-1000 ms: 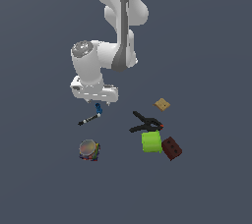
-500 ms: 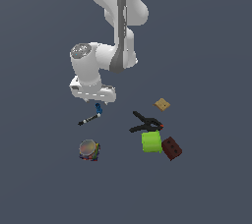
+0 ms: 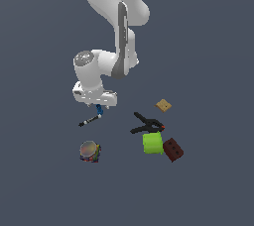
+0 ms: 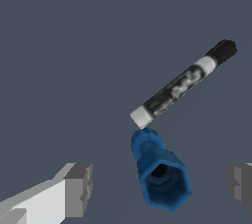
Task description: Pick up a designated object from a clutter of objects.
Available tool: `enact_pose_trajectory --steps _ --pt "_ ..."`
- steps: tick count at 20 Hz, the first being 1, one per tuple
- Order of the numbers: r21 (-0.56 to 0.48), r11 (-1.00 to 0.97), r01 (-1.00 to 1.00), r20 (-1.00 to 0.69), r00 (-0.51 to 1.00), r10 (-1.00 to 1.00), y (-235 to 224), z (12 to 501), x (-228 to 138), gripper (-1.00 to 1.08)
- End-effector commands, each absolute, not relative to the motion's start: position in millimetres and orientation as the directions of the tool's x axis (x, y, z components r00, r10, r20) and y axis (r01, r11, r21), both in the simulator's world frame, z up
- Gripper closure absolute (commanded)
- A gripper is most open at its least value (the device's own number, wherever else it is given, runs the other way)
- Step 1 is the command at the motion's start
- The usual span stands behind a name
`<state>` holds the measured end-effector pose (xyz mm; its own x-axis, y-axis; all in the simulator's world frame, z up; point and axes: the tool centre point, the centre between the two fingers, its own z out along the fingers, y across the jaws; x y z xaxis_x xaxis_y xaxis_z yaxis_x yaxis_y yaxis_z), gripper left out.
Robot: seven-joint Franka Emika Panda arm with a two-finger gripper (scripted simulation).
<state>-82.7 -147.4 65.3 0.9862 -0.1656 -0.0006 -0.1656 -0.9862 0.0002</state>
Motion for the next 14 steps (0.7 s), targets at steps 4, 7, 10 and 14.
enact_pose_trajectory --steps 4,7,10,14 --pt "0.000 -0.986 -0.166 0.000 0.986 -0.166 -148 46 -83 -0.92" --pt "0.000 -0.986 -0.166 0.000 0.986 -0.166 -148 43 -83 -0.92" --pt "0.000 -0.986 -0.166 0.000 0.986 -0.166 -148 43 -83 1.08" --pt "0.000 -0.986 -0.166 0.000 0.986 -0.166 -148 43 -83 1.08"
